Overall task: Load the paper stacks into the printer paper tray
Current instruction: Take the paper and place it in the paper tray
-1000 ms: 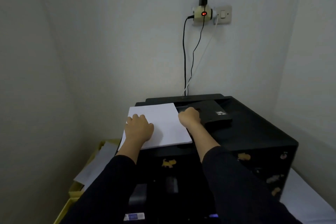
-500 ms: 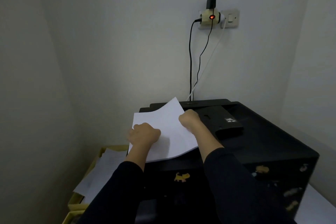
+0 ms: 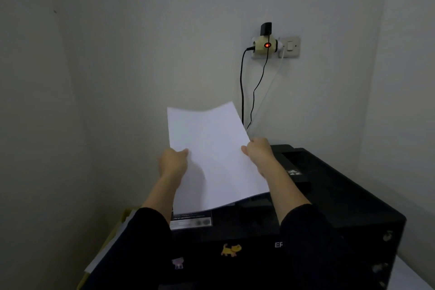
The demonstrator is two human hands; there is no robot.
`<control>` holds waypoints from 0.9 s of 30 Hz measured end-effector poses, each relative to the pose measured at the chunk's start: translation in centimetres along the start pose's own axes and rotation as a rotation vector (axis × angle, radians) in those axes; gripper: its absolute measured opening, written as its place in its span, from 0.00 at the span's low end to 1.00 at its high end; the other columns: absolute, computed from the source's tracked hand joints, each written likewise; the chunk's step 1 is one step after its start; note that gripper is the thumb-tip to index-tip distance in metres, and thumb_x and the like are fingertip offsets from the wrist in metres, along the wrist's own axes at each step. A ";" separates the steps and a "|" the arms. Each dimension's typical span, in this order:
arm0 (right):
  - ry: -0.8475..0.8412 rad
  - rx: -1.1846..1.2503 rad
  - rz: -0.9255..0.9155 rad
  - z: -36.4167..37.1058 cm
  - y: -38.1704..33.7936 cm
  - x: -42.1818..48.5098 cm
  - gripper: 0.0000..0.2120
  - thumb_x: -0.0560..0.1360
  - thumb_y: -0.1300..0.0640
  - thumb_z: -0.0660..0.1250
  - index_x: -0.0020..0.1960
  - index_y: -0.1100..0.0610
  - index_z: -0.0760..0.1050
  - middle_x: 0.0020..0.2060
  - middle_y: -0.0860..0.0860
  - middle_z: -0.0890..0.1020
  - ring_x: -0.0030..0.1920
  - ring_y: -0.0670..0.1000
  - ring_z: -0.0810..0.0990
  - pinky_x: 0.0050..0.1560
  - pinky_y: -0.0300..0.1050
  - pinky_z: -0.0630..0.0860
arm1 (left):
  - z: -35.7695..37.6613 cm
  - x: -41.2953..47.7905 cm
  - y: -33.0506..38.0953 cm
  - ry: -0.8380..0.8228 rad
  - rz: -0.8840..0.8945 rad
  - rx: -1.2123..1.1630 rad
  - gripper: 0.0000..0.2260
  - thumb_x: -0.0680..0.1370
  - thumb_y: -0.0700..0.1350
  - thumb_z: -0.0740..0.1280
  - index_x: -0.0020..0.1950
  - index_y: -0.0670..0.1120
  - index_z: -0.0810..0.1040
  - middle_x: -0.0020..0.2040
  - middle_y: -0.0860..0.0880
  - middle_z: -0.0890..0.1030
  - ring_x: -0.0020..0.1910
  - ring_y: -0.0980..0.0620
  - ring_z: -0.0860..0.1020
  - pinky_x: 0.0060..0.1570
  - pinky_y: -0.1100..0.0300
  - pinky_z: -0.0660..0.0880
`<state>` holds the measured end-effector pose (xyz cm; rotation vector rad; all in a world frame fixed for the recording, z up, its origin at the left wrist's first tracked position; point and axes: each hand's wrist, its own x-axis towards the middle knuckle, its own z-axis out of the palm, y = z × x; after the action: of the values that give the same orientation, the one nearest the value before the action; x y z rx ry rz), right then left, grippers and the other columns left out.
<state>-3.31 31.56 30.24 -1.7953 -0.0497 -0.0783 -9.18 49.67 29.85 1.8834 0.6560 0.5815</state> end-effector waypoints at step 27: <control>0.070 0.131 -0.218 3.8 2.1 -1.5 0.24 0.80 0.58 0.60 0.74 0.62 0.61 0.71 0.58 0.69 0.71 0.58 0.68 0.72 0.54 0.64 | -0.1 -2.9 -2.8 0.151 0.315 -0.156 0.15 0.80 0.45 0.62 0.61 0.37 0.66 0.50 0.40 0.78 0.51 0.44 0.76 0.46 0.54 0.72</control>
<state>-4.56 34.83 27.22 -1.6498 -0.1961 -0.2868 -11.93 48.73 27.00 1.8186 0.3978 0.9574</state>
